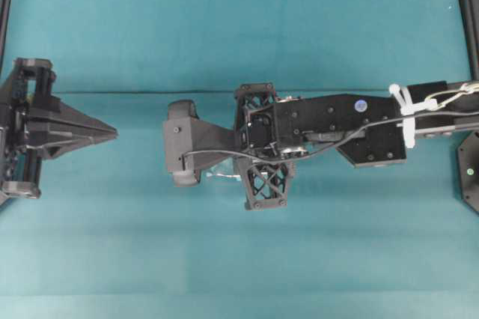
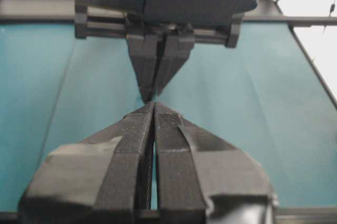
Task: Hand over the silver zip bag and make it stand upright.
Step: 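Open the left gripper and move it to the bag's hanging left edge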
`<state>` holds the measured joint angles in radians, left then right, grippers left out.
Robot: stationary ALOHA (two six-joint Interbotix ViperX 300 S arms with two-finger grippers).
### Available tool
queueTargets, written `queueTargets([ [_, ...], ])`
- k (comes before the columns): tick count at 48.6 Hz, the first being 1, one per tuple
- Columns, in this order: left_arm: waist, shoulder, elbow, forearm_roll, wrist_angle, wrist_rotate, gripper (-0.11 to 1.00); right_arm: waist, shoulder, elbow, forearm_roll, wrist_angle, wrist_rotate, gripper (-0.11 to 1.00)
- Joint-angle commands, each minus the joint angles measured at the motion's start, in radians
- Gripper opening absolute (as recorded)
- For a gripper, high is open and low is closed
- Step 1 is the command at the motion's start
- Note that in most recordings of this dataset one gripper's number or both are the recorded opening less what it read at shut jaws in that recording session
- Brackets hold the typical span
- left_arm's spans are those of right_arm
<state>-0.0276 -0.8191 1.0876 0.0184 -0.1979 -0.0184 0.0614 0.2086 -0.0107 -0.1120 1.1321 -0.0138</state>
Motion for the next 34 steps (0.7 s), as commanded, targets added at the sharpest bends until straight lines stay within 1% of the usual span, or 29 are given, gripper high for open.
queueTargets([
  [1,0.002,0.014,-0.012,0.003,-0.005,0.002,-0.01,0.003,-0.008,-0.017,-0.005,-0.002,-0.009,0.03],
  [12,0.003,0.038,-0.014,0.003,-0.005,-0.009,0.00,0.002,-0.002,-0.015,-0.005,0.000,-0.009,0.03],
  [16,0.002,0.052,-0.015,0.003,-0.005,-0.018,0.06,0.002,-0.002,-0.017,-0.005,0.000,-0.008,0.03],
  [19,0.003,0.064,-0.017,0.003,-0.005,-0.034,0.17,0.002,-0.002,-0.017,-0.005,0.000,-0.008,0.03],
  [30,-0.002,0.150,-0.012,0.003,-0.012,-0.117,0.83,0.000,-0.002,-0.017,-0.005,-0.002,-0.008,0.03],
  [32,-0.003,0.173,-0.009,0.003,-0.015,-0.126,0.91,0.002,-0.002,-0.015,-0.005,-0.002,-0.008,0.03],
  [34,-0.006,0.198,-0.009,0.003,-0.021,-0.130,0.96,0.002,-0.002,-0.017,-0.005,-0.002,-0.008,0.03],
])
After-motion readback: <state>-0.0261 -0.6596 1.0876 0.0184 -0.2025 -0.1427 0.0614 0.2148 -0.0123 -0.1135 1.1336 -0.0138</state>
